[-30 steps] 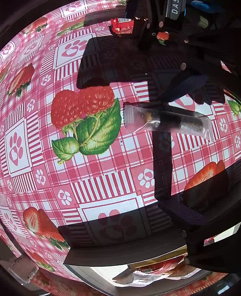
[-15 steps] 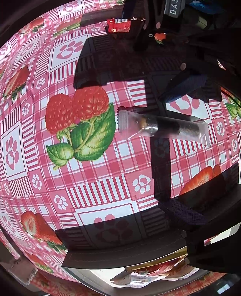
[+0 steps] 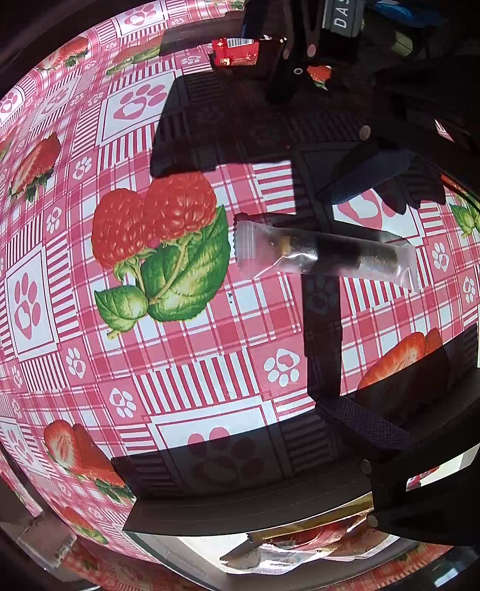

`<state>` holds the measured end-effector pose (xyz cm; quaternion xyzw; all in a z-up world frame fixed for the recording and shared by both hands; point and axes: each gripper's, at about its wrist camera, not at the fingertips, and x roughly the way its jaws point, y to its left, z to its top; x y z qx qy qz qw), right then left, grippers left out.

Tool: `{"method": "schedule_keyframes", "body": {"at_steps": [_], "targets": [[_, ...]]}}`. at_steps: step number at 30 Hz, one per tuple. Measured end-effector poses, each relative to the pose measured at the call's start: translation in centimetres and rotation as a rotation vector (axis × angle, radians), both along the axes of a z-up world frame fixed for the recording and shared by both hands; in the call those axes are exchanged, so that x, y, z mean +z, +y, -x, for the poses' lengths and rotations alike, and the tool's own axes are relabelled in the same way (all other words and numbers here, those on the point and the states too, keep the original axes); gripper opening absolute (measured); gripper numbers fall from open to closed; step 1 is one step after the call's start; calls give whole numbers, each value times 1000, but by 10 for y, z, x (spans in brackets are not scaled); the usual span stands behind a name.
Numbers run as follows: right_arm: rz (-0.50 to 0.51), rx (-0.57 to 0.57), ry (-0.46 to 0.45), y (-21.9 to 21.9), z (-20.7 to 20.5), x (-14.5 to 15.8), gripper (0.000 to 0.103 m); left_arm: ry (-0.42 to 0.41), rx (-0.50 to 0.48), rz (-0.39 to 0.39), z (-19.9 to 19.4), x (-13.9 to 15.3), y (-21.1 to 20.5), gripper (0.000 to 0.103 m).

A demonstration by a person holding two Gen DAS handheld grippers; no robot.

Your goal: Organize snacks

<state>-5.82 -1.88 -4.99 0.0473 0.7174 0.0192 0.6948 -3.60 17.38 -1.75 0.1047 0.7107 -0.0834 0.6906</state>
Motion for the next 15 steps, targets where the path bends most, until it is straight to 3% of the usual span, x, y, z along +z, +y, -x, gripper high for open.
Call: {"method": "schedule_keyframes", "body": {"at_steps": [15], "targets": [[0,1,2,-1,0,0,103,-9,1,3,0,0,0,103]]}}
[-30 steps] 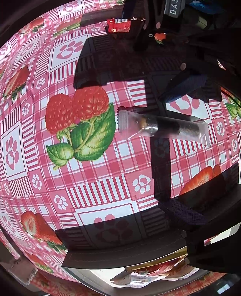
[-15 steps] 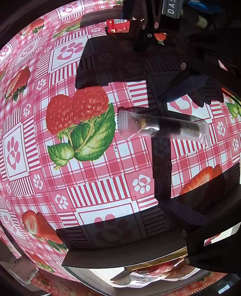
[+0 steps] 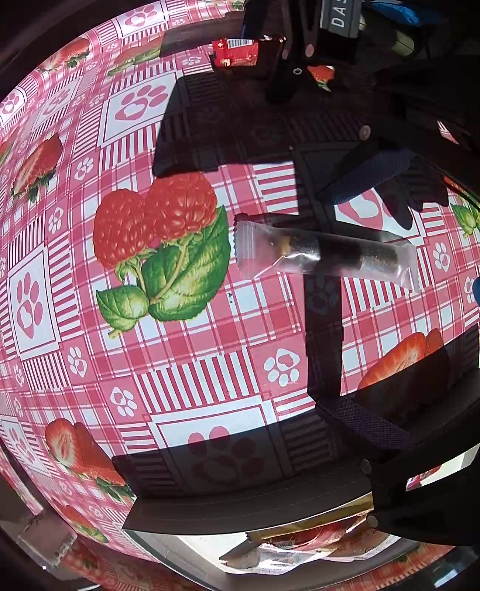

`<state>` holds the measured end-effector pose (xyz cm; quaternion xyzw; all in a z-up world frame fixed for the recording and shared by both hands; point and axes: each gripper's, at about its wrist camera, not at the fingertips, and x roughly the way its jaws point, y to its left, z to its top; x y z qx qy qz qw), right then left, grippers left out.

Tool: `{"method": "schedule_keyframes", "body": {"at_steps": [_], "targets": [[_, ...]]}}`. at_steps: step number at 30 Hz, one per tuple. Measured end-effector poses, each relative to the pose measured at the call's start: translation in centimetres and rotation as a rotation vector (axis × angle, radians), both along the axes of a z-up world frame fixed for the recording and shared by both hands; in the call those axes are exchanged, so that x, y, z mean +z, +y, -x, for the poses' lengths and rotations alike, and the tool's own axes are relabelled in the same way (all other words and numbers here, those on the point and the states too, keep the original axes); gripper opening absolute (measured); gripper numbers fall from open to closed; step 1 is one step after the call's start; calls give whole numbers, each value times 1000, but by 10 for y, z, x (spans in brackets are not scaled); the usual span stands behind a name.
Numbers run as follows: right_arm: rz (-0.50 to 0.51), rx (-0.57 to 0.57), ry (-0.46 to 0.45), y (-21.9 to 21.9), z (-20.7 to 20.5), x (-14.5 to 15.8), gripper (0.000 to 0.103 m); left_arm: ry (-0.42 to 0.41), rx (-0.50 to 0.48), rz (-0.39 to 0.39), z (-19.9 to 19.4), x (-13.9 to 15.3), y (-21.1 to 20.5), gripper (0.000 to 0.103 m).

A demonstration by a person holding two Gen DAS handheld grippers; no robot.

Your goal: Organize snacks

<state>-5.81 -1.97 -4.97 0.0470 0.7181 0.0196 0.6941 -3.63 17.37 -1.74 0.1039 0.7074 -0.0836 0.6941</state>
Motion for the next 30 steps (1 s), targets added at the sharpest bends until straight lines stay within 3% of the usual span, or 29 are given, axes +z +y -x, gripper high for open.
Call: {"method": "schedule_keyframes", "body": {"at_steps": [5,11,14,17,18,19,21,30], "targets": [[0,1,3,0,-1,0,103,0,-5,-1,1,1,0,103],[1,11,51,0,-11,-2,101,71,-68,-23,-2,1,-14,99],[3,29,28,3,-14,7,81,66,-125,-22,2,8,-26,82],[6,77,6,11,-18,18,38,61,-170,-16,4,15,-38,58],[1,86,3,12,-19,21,20,57,-184,-12,4,18,-41,36],[-23,83,5,12,-20,22,20,65,-194,-5,3,20,-43,16],[-50,59,-9,10,-22,29,20,94,-168,30,0,22,-41,16],[-200,3,-69,2,-23,66,20,32,-89,127,-4,70,-5,16]]}}
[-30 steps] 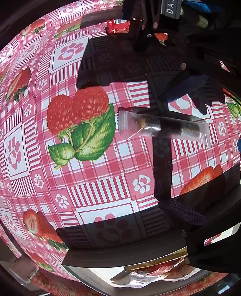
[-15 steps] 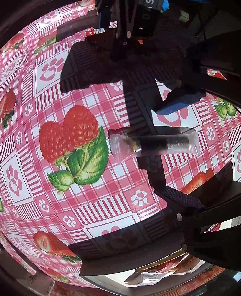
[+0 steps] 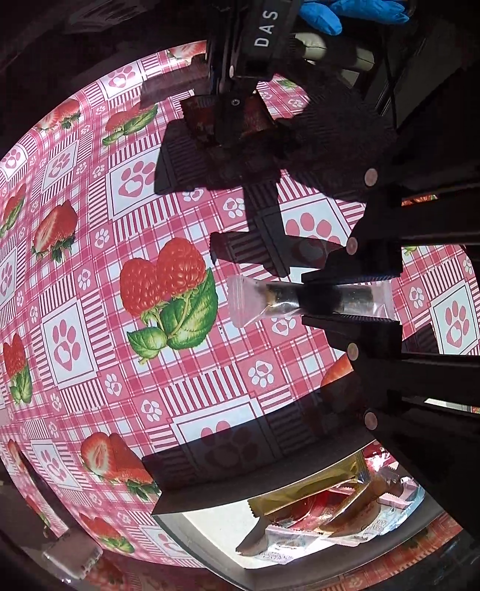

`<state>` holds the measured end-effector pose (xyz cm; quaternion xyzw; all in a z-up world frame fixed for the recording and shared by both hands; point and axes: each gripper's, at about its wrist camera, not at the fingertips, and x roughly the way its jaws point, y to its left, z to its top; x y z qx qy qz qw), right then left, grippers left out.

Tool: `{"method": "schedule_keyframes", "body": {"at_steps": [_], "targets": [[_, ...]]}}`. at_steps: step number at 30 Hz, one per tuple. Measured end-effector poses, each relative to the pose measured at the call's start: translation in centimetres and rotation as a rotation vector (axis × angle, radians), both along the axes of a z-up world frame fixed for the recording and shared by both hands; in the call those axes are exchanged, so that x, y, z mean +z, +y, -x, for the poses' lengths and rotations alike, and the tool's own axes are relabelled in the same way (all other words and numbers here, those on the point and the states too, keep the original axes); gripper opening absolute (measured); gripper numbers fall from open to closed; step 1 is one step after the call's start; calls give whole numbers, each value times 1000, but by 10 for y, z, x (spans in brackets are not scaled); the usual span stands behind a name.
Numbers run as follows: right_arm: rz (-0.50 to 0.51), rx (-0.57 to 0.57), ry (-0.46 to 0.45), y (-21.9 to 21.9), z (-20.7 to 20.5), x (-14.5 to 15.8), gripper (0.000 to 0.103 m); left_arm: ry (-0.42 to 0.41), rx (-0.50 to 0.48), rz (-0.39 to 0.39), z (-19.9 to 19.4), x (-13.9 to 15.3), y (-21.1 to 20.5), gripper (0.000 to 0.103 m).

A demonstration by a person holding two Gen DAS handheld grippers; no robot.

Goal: Organize snacks
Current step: 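Carry the clear stick packet and red wrapper over the white box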

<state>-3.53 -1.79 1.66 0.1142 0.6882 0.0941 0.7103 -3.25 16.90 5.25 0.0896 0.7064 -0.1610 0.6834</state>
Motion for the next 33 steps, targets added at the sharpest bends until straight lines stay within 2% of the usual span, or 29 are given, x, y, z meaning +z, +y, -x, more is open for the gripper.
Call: {"method": "schedule_keyframes", "body": {"at_steps": [6,13,22,33], "targets": [[-37,-11,14,4,12,3,20,-17,70,21,4,18,29,16],[-63,11,21,25,21,7,20,-65,111,-24,26,28,57,16],[-70,146,-8,83,14,26,20,-118,205,-55,38,44,101,16],[-83,313,-48,167,11,49,20,-124,302,-80,53,46,156,16]]}}
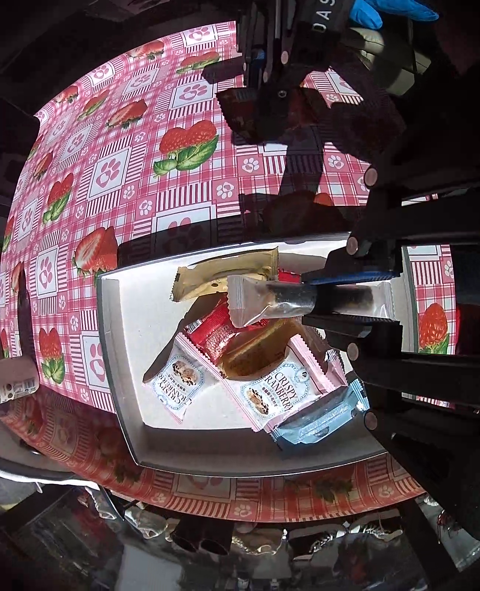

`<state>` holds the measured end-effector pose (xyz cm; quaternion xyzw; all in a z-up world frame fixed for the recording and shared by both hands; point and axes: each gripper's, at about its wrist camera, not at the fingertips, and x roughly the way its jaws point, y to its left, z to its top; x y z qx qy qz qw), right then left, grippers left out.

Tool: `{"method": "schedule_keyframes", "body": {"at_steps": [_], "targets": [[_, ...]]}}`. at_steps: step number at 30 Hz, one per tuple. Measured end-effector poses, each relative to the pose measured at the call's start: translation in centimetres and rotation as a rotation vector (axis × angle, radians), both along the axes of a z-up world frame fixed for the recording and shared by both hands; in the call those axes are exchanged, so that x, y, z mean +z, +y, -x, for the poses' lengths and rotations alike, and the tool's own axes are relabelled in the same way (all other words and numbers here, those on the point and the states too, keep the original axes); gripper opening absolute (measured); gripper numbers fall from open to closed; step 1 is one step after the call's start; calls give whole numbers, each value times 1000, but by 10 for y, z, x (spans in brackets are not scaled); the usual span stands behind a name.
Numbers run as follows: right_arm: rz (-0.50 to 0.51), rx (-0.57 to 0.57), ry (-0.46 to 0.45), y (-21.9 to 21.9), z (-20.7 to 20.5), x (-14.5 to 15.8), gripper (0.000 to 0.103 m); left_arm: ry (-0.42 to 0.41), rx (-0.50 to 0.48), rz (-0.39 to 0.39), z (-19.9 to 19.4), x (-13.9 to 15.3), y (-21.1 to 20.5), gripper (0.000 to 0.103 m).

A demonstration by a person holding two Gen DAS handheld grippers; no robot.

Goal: Organize snacks
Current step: 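Carry the clear stick packet and red wrapper over the white box, then lower both packets into the white box among the snacks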

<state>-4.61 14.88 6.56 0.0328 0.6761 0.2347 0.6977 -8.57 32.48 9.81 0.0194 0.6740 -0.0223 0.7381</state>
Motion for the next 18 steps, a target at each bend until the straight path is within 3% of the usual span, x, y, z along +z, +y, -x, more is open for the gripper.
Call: {"method": "schedule_keyframes", "body": {"at_steps": [18], "targets": [[-3,136,-30,85,-10,17,20,-2,54,-29,-2,-4,51,16]]}}
